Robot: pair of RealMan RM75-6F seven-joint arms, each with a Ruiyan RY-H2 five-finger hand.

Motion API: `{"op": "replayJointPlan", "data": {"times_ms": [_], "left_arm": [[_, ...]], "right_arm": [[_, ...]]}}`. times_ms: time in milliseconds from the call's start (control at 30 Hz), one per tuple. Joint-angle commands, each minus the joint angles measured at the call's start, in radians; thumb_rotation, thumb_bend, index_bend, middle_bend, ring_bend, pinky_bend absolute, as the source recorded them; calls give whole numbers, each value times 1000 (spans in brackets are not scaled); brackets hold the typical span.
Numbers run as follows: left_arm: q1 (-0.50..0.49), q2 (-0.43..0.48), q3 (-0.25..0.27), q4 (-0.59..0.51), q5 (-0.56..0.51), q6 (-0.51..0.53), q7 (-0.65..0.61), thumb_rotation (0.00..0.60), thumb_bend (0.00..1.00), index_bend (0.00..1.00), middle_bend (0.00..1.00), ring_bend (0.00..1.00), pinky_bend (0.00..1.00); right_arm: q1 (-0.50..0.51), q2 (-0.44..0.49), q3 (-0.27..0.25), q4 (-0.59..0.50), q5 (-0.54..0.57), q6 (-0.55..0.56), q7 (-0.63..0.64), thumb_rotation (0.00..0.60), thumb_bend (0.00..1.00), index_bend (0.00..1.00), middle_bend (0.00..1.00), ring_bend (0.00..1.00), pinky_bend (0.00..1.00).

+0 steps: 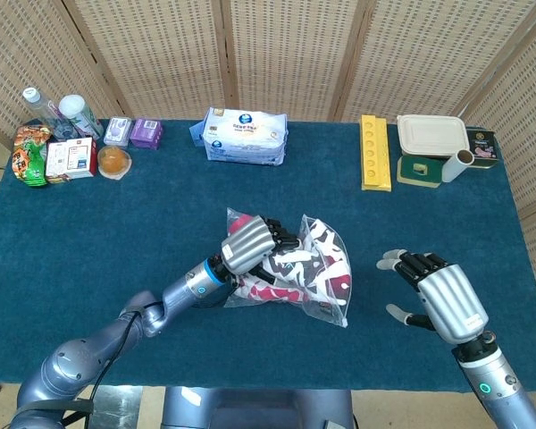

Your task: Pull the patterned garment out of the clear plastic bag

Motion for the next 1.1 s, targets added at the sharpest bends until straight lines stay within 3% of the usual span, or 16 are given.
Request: {"op": "replayJointPlan", "data": {"times_ms": [33,700,1100], "left_arm": [[-17,-21,-7,20,-6,-19,15,600,395,918,779,769,687],[-77,-115,-25,133,-36,-42,20,600,396,918,779,769,680],[-107,-142,-25,162,-46,-50,43,600,400,917,779,769,679]], "right_arm": [[16,2,5,-29,14,-23,-23,600,155,342,343,452,475],[71,-21,17,-67,112,-104,-67,600,153,342,343,458,484],[103,-35,49,-68,182,-119,-62,600,153,338,349,498,541]]}}
